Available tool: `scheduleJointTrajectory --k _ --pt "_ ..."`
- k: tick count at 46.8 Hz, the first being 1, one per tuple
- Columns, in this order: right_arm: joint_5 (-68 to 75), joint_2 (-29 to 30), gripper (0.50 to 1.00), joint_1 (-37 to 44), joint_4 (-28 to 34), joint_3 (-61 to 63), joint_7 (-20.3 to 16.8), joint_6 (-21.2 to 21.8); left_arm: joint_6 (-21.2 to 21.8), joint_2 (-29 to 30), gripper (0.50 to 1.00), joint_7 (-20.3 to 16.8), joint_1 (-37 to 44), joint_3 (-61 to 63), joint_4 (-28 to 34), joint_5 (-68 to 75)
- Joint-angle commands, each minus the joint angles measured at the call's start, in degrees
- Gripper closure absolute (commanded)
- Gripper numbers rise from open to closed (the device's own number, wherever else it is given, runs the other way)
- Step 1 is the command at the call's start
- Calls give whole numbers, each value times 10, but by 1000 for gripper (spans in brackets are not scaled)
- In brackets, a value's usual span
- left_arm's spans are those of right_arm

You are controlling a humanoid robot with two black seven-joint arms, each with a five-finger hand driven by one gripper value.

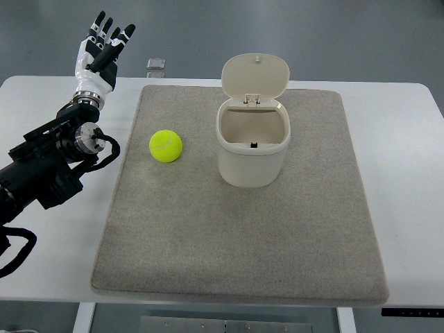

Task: Put tennis ball into box with left hand
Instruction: 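Swing the left hand forward over the mat toward the tennis ball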

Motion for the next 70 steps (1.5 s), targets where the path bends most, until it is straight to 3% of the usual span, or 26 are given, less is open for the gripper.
scheduleJointTrajectory --k 1,20,26,46,53,62,70 --pt "0 0 599 0 0 0 0 0 7 -2 512 0 0 0 0 1" --pt "0 0 599 0 0 0 0 0 2 2 510 0 -11 7 -20 2" --pt "0 0 599 0 0 0 0 -1 2 47 512 0 -35 29 -58 5" --pt "0 0 599 0 0 0 0 0 -18 161 521 12 -167 408 -182 27" --pt "0 0 599 0 0 0 0 0 -40 164 525 14 -217 514 -188 117" --pt "0 0 599 0 0 0 0 0 -65 184 523 13 -231 515 -187 324" --pt "0 0 599 0 0 0 0 0 -94 189 521 13 -238 515 -176 390"
